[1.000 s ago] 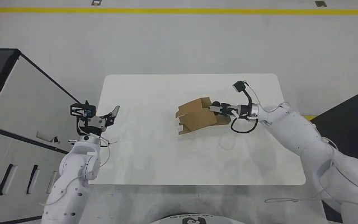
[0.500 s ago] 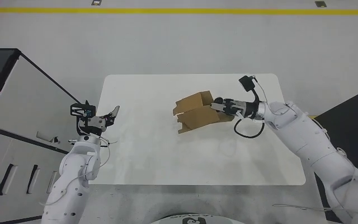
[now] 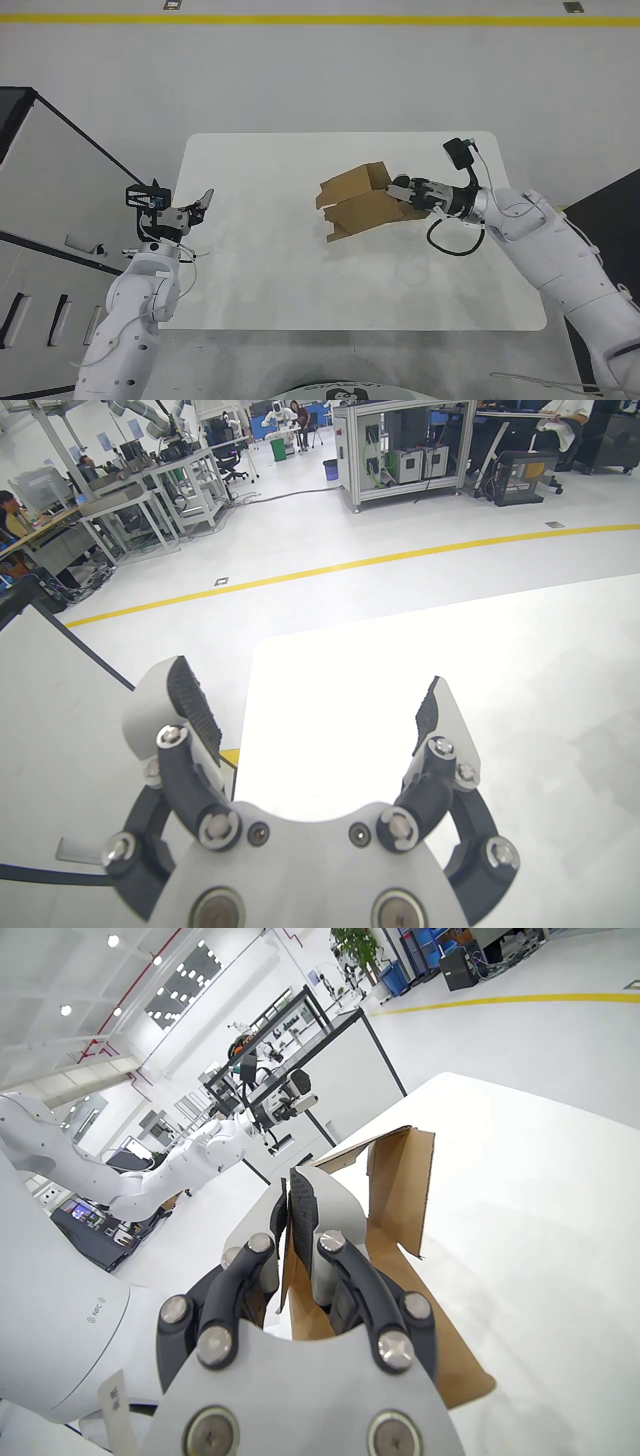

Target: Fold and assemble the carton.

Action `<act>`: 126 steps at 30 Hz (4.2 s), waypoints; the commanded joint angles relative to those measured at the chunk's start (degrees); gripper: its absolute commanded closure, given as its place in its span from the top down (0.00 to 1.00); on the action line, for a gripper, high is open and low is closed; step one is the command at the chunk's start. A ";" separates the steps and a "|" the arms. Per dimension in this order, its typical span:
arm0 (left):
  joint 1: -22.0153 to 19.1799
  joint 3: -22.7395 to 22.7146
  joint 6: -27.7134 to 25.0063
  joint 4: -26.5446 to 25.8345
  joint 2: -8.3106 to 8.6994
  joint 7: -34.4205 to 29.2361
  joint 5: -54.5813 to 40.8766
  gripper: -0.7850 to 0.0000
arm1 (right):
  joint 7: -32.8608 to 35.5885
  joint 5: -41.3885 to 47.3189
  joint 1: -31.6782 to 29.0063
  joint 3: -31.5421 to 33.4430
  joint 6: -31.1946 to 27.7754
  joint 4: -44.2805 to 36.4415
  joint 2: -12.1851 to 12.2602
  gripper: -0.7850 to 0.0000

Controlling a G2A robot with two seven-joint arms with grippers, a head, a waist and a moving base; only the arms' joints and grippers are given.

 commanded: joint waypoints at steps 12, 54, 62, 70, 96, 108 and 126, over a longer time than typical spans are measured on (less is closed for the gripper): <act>1.57 0.57 -18.14 -7.01 0.65 -15.29 -8.78 1.00 | -2.17 -4.68 -5.53 7.13 -0.59 -9.24 1.02 0.00; -7.72 6.57 -12.32 -2.47 1.20 -55.52 -68.30 1.00 | -5.37 -9.15 -11.49 12.70 -0.59 -14.80 0.69 0.00; -9.70 7.88 -10.74 -1.31 1.31 -58.55 -72.42 1.00 | -5.27 -9.29 -12.02 13.63 -0.59 -14.83 0.72 0.00; -9.46 8.95 -9.42 -0.05 1.18 -57.37 -76.55 1.00 | -5.27 -9.29 -12.02 13.63 -0.59 -14.83 0.72 0.00; -13.36 16.39 -1.12 6.74 0.07 -56.98 -101.72 1.00 | -5.27 -9.29 -12.02 13.63 -0.59 -14.83 0.72 0.00; -14.49 18.67 1.59 8.86 -0.36 -55.87 -107.06 1.00 | -5.27 -9.29 -12.02 13.63 -0.59 -14.83 0.72 0.00; -16.66 22.11 3.42 13.25 -1.27 -56.21 -119.12 0.96 | -5.27 -9.29 -12.02 13.63 -0.59 -14.83 0.72 0.00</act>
